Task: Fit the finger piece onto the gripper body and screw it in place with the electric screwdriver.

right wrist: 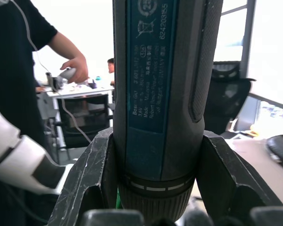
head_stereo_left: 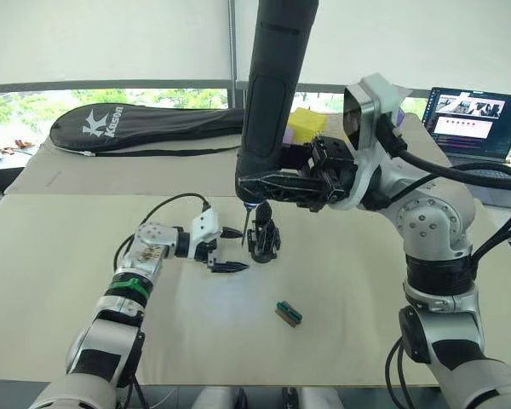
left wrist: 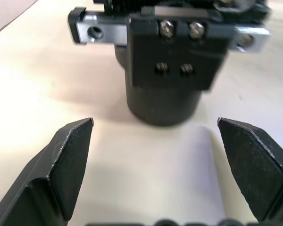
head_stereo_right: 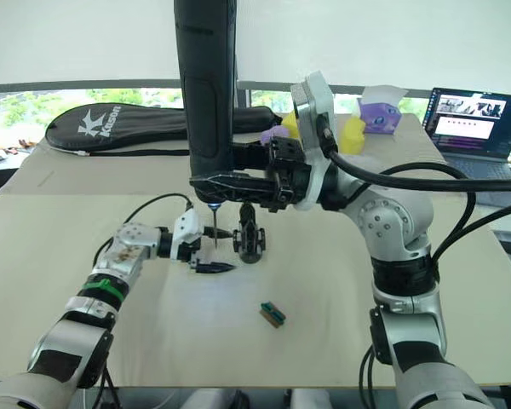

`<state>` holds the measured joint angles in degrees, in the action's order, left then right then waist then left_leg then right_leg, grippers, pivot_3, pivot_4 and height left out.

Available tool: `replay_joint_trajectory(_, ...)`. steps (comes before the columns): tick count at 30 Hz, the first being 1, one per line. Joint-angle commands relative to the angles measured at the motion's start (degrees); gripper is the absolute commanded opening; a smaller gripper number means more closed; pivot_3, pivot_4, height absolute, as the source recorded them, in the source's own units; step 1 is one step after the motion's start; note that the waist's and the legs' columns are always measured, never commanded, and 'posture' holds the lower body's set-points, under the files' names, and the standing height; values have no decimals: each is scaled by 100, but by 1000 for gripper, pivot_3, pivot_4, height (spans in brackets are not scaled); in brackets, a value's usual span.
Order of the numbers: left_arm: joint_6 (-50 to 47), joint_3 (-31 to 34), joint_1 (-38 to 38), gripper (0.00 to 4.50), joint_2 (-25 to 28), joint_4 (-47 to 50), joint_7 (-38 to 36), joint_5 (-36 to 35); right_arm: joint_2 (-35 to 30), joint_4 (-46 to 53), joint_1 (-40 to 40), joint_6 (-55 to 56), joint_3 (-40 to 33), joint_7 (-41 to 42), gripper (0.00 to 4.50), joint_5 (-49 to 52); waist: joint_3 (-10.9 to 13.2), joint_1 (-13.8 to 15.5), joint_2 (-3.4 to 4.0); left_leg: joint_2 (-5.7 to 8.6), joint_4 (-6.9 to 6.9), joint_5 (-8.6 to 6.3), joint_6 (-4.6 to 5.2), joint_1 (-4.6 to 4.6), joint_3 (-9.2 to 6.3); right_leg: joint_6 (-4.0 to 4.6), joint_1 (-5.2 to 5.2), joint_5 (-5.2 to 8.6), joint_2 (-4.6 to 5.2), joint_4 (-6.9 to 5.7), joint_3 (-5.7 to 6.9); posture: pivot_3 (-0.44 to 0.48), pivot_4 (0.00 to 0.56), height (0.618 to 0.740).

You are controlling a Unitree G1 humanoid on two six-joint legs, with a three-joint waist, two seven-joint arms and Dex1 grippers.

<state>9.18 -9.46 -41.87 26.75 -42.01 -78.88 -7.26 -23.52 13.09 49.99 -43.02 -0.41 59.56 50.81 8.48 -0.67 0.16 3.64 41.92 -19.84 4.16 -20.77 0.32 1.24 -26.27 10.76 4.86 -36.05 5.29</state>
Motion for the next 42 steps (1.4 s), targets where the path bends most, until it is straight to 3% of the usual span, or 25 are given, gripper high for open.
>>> replay_joint_trajectory(1, -518, 62, 293, 4500, 400, 1194, -642, -428, -225, 508, -103, -42, -166, 176, 1912, 319, 0, 1, 0, 3, 0, 0, 0, 0, 0, 0, 0, 0, 2, 1, 0, 0, 150, 737)
replay_joint_trajectory(7, -1560, -323, 1220, 4500, 1009, 3673, -1349, -1061, -769, 1297, -1009, 72, -298, 370, 1912, 427, 4, 23, 0, 9, 0, -1, 3, -3, -9, 0, 7, 0, 16, 13, 6, 0, 150, 737)
replay_joint_trajectory(11, -1638, -585, 1498, 4500, 741, 4229, -1133, -1091, -1027, 1779, -1783, 403, -403, 377, 1912, 208, 6, 70, -2, 18, 2, 2, 9, -1, -10, 0, 8, 0, 25, 30, 3, 0, 150, 737)
replay_joint_trajectory(18, -442, -950, 1757, 4500, 65, 3650, -527, -490, -1144, 2518, -3085, 1046, -524, -10, 1912, -284, 8, 147, -6, 21, 1, 4, 13, 4, -9, -1, 11, 1, 26, 29, 1, 0, 150, 737)
replay_joint_trajectory(25, 155, -1113, 1725, 4500, -340, 3033, -111, -195, -1013, 2781, -3797, 1455, -516, -544, 1912, -635, 9, 167, -8, 22, -1, 5, 15, 12, -7, -1, 14, 1, 25, 29, -4, 0, 150, 737)
replay_joint_trajectory(42, 156, -1248, 1473, 4500, -807, 2632, 128, -137, -1001, 2915, -4690, 2064, -514, -1009, 1912, -1006, 10, 191, -10, 34, -1, 6, 29, 14, -7, -2, 17, 1, 30, 29, -6, 0, 150, 737)
